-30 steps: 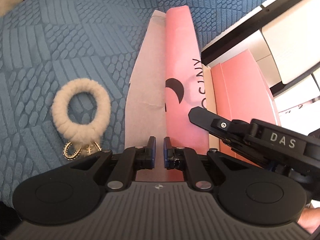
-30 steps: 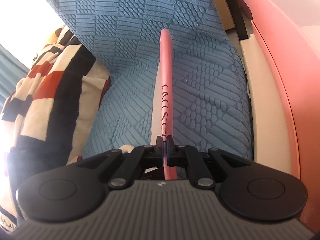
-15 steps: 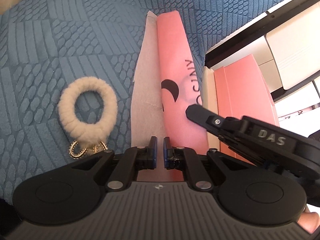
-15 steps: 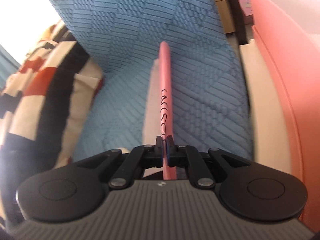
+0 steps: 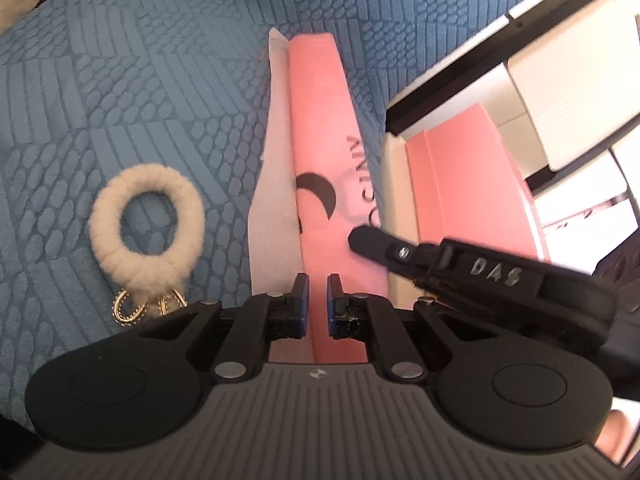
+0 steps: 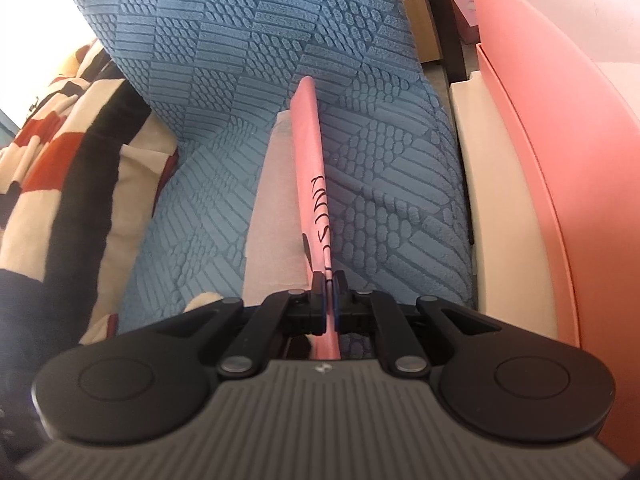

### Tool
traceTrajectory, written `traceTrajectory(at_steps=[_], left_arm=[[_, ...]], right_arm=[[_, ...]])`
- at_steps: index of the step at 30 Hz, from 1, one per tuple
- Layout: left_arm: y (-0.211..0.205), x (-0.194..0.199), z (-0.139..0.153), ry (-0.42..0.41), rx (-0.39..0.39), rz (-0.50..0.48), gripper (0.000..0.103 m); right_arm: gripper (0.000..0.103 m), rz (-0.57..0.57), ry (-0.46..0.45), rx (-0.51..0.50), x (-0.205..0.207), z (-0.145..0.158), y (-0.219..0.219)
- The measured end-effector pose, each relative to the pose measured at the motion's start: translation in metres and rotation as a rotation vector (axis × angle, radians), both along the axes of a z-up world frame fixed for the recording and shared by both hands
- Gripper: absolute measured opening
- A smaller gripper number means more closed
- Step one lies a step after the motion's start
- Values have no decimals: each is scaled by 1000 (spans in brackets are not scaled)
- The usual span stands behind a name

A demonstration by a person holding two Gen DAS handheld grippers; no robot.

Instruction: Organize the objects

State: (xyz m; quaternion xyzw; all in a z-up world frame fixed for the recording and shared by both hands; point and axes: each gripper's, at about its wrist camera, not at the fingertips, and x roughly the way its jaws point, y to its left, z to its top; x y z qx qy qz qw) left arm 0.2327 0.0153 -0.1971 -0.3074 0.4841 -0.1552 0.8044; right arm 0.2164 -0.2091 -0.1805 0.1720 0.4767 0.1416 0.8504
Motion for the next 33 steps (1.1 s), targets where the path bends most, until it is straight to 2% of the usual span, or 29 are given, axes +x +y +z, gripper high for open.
traceTrajectory(at_steps=[4,6,11,19,23,29,33], left_arm=[[4,-1,-7,29,-31,17,9],[6,-1,-8,35,-40,21,9],[4,-3,-6,26,-20,17,9],[9,-5,-6,37,-12,34,9],[10,-6,-2,40,12,27,9],[18,-9,1,59,26,40,9],[21,-6,7,64,67,41,9]], right_arm=[[9,-31,19,75,-1,-2,-5],[9,-29,20,82,0,-1,-5],[13,-4,9,95,-3,3,1],[13,34,9,210,-1,4,0],[13,64,15,196,1,1,9],[11,59,52,232,7,-10,14],[10,66,74,233,10,-17,20]])
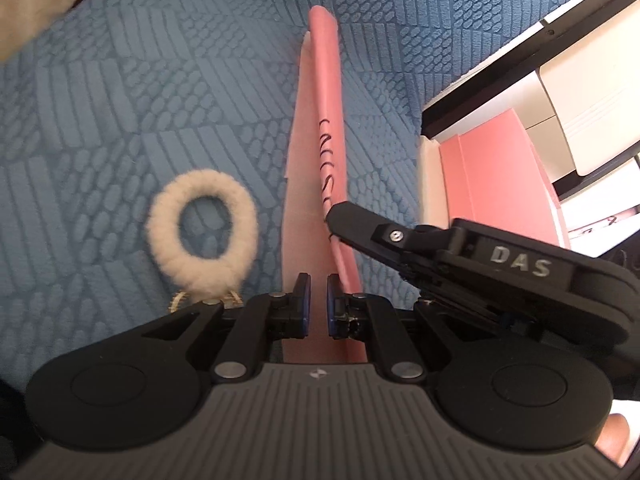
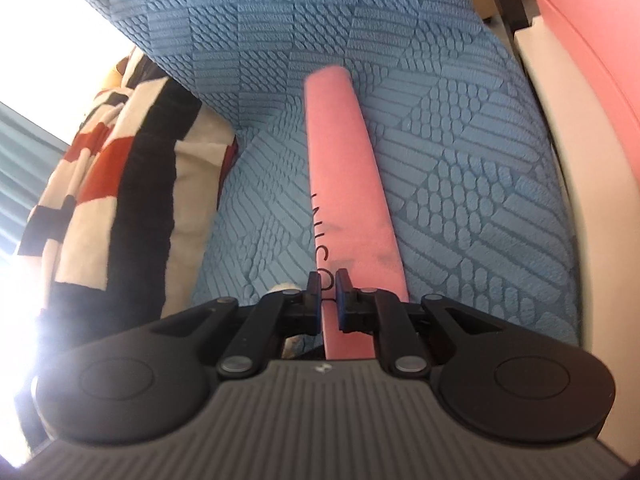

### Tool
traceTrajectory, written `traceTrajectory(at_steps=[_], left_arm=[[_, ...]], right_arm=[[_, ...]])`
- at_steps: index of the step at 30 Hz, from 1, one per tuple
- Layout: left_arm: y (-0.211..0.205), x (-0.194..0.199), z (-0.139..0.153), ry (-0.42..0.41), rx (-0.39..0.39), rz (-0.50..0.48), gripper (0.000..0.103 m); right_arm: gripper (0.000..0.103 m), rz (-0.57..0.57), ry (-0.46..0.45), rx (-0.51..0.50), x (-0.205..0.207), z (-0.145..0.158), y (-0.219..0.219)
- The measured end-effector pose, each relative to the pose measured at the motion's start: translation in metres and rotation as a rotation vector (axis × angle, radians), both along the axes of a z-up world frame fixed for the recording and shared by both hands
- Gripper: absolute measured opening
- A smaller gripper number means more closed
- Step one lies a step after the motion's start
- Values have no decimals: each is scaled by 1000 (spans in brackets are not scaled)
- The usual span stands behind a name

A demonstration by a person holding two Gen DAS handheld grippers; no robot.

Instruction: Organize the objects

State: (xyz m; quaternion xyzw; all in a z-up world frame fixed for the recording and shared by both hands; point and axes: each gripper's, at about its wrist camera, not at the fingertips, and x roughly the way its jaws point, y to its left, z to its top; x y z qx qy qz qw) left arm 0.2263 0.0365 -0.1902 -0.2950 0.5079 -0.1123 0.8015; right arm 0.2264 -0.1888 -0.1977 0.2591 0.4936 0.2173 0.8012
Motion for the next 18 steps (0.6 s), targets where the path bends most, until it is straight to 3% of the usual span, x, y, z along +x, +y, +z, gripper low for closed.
traceTrajectory(at_steps=[8,13,18], left_arm=[[16,-15,14,-12,59,-3,9],[22,-22,29,-68,20,-18,9],[12,-17,25,-65,-8,-60,9]], right_arm=[[9,-22,45,-8,6,-13,2],[6,-34,69,17,7,-19,-3],[6,-37,74,28,7,-19,-2]])
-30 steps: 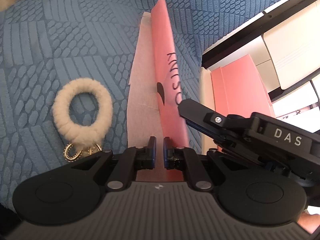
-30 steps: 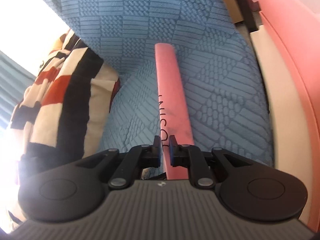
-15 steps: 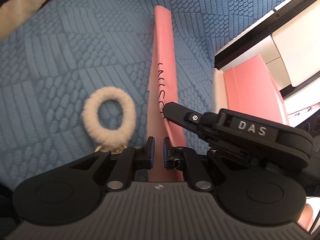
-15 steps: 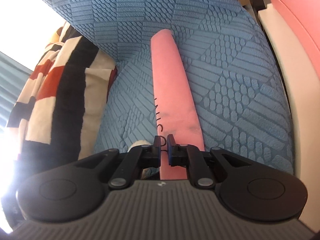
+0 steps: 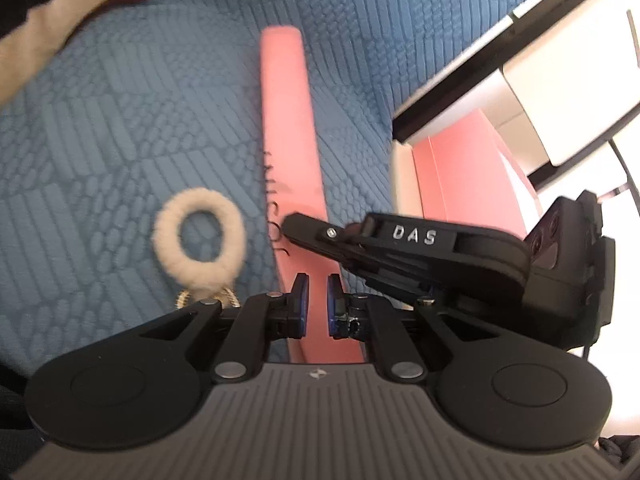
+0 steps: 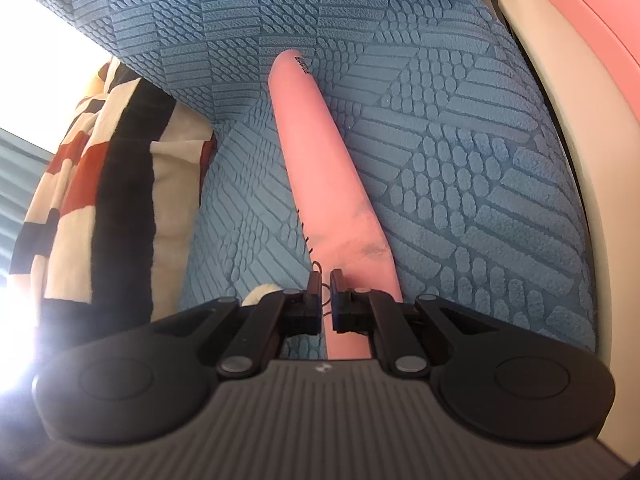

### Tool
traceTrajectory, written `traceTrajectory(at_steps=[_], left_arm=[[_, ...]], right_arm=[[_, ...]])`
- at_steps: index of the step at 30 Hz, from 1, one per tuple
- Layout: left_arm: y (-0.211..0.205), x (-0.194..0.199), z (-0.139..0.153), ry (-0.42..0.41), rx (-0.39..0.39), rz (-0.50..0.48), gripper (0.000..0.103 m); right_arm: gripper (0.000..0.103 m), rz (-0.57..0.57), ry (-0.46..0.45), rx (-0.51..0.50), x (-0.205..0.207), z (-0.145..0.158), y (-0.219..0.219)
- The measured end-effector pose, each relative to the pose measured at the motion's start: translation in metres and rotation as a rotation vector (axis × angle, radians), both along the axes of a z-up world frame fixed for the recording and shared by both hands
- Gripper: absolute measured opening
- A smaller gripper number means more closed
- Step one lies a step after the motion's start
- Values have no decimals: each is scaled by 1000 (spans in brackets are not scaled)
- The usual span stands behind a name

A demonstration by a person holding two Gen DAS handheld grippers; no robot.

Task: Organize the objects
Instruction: 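Open the right gripper to release the bag's edge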

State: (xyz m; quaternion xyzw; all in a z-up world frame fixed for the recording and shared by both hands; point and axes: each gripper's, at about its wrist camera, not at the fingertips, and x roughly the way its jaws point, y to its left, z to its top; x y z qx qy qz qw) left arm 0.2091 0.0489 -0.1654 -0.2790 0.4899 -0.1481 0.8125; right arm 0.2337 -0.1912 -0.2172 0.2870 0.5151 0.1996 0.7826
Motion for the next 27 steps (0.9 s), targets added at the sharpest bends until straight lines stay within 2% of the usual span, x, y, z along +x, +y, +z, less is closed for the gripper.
traceTrajectory(at_steps=[2,4,10,14,17,19,21,27], left_arm=[[-6,3,-6,11,13,-20,9],[-13,6,-12,25,36,-36,9],[-20,8,-15,24,49,-47,9],[-17,7,-15,30,50,-45,9],[-20,13,-15,35,51,-39,9],[-20,14,-15,37,51,-35,9],[-23,20,-17,38,49,-30,9],[-26,24,-18,34,59,-35,9]], right_arm=[[6,-2,5,10,0,0,-2],[13,-3,0,14,-1,2,-4],[13,25,-110,-44,-16,32,-16],[13,28,-142,-84,-36,48,-29],[15,2,-112,-55,-54,50,-46],[29,-15,-94,-46,-67,49,-56],[35,-14,-76,-47,-80,48,-63],[36,26,21,-35,-107,31,-66]])
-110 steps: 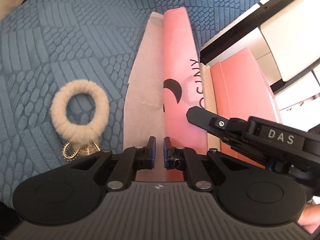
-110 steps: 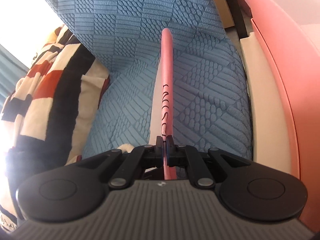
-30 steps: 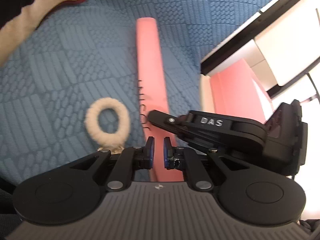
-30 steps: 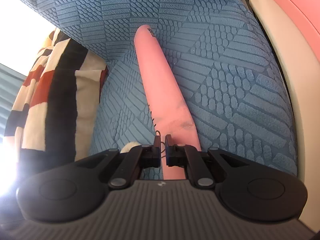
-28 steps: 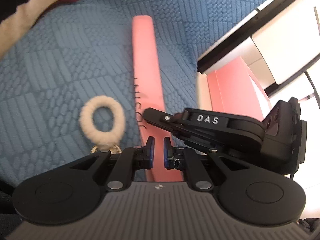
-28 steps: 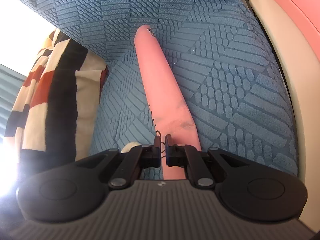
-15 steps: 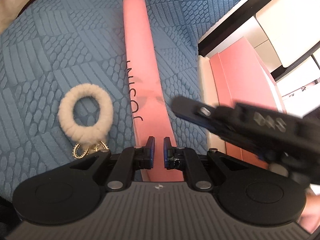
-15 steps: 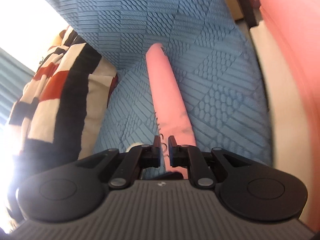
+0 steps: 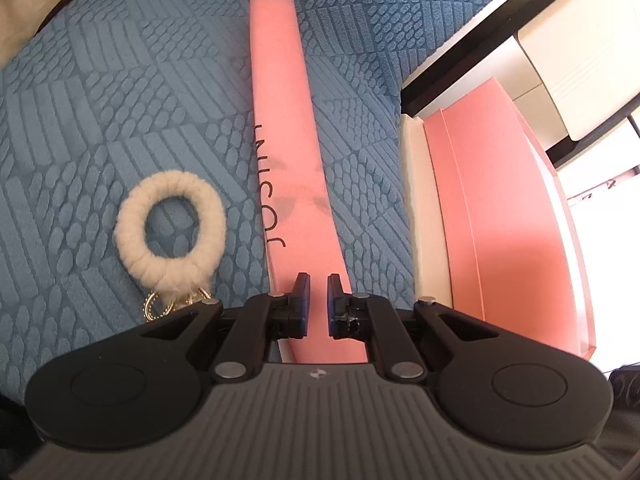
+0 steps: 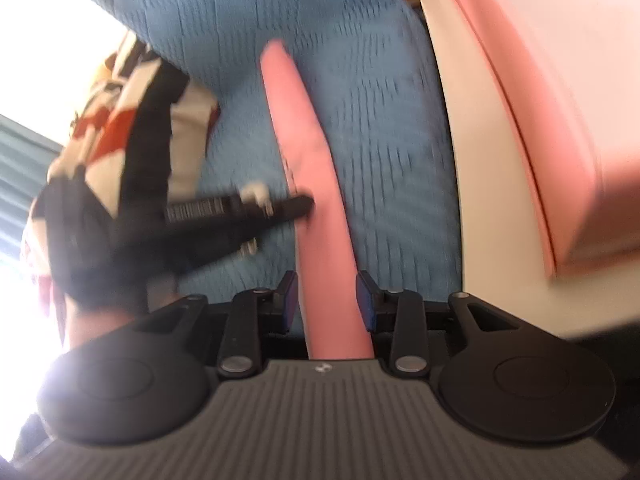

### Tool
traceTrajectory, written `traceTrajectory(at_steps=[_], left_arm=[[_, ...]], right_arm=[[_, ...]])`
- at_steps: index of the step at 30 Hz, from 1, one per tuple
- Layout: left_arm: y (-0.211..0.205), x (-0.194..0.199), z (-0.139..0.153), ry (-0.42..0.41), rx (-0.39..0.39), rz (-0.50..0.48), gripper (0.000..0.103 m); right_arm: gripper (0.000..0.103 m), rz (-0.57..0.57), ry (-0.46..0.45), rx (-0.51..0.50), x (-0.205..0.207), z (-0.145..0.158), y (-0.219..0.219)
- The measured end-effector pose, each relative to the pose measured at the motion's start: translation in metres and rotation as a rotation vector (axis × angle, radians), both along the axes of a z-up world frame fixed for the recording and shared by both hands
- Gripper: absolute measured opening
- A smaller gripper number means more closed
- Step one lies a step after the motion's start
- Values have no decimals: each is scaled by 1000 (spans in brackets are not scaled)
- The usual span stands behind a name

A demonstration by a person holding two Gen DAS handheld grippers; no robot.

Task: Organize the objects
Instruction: 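Open the right gripper to release the bag's edge, then close the right gripper on the folded pink bag while the left gripper holds it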

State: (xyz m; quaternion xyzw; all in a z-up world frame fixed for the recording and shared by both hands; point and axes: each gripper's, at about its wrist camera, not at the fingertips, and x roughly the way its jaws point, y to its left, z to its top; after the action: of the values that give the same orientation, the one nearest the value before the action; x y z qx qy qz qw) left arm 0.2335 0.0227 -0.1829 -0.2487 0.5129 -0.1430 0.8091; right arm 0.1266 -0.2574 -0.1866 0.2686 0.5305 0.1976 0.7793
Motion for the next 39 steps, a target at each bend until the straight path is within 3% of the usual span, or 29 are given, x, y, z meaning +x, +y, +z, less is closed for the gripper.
traceTrajectory(at_steps=[10,16,21,30,35,39], left_arm=[[-4,-1,1,-15,23,-8,9],[-10,2,3,-25,59,-36,9],[-14,5,6,-32,92,-73,9],[-18,12,8,-35,127,-121,9],[-21,20,8,-35,134,-136,9],[-21,28,8,-40,147,-152,9]], right_arm=[[35,18,66,-53,-26,-12,6],[35,0,176,81,-19,-33,5],[35,-6,193,106,-20,-35,11],[35,-63,305,229,-15,-59,13],[32,-41,263,216,-17,-54,17],[18,-39,180,241,-24,-33,12]])
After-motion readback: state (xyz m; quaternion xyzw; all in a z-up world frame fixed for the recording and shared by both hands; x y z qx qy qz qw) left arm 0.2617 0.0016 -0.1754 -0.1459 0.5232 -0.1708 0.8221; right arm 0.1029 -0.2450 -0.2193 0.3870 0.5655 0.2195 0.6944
